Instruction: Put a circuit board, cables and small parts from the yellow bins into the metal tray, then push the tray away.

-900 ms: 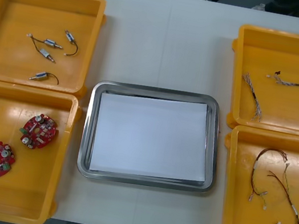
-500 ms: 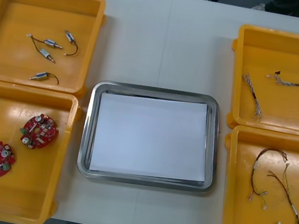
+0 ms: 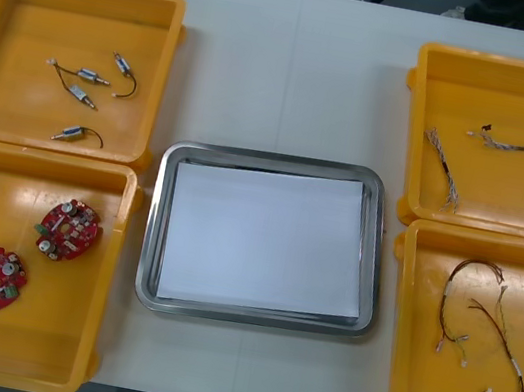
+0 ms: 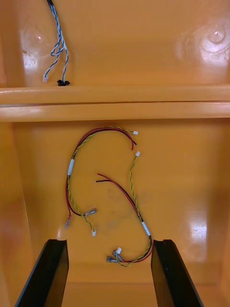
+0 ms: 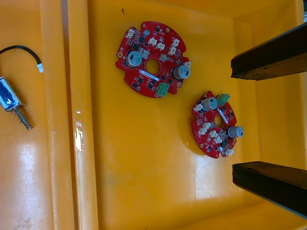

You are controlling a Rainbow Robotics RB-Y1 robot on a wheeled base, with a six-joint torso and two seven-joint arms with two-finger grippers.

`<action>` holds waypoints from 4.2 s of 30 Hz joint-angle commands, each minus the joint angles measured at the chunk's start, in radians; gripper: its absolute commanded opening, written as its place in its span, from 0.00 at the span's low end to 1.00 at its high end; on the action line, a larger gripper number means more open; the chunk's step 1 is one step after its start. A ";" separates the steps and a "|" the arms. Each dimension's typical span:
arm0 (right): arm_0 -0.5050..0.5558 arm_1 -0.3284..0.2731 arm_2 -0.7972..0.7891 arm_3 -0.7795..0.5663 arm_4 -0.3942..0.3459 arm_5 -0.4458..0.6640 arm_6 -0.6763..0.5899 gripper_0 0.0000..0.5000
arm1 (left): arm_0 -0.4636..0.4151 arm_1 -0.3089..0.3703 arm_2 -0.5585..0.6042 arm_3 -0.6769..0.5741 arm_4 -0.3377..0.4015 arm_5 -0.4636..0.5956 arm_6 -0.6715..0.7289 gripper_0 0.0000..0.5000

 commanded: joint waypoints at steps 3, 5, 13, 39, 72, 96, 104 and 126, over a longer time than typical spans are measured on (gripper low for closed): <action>0.013 -0.030 0.010 -0.006 0.002 0.003 -0.044 1.00 | 0.017 0.040 0.035 -0.026 0.007 0.006 -0.097 1.00; 0.013 -0.030 0.010 -0.006 0.002 0.003 -0.044 1.00 | 0.017 0.040 0.035 -0.026 0.007 0.006 -0.097 1.00; 0.013 -0.030 0.010 -0.006 0.002 0.003 -0.044 1.00 | 0.017 0.040 0.035 -0.026 0.007 0.006 -0.097 1.00; 0.013 -0.030 0.010 -0.006 0.002 0.003 -0.044 1.00 | 0.017 0.040 0.035 -0.026 0.007 0.006 -0.097 1.00; 0.013 -0.030 0.010 -0.006 0.002 0.003 -0.044 1.00 | 0.017 0.040 0.035 -0.026 0.007 0.006 -0.097 1.00; 0.057 -0.013 -0.014 -0.003 -0.001 0.003 -0.032 1.00 | 0.099 -0.009 -0.001 -0.004 0.012 -0.069 -0.106 1.00; 0.143 -0.016 -0.014 -0.003 -0.007 0.003 0.000 1.00 | 0.187 -0.007 -0.077 -0.021 -0.012 -0.222 -0.120 1.00; 0.338 -0.019 0.090 0.054 0.123 -0.283 0.283 1.00 | 0.291 -0.007 -0.222 -0.007 -0.106 -0.383 -0.136 1.00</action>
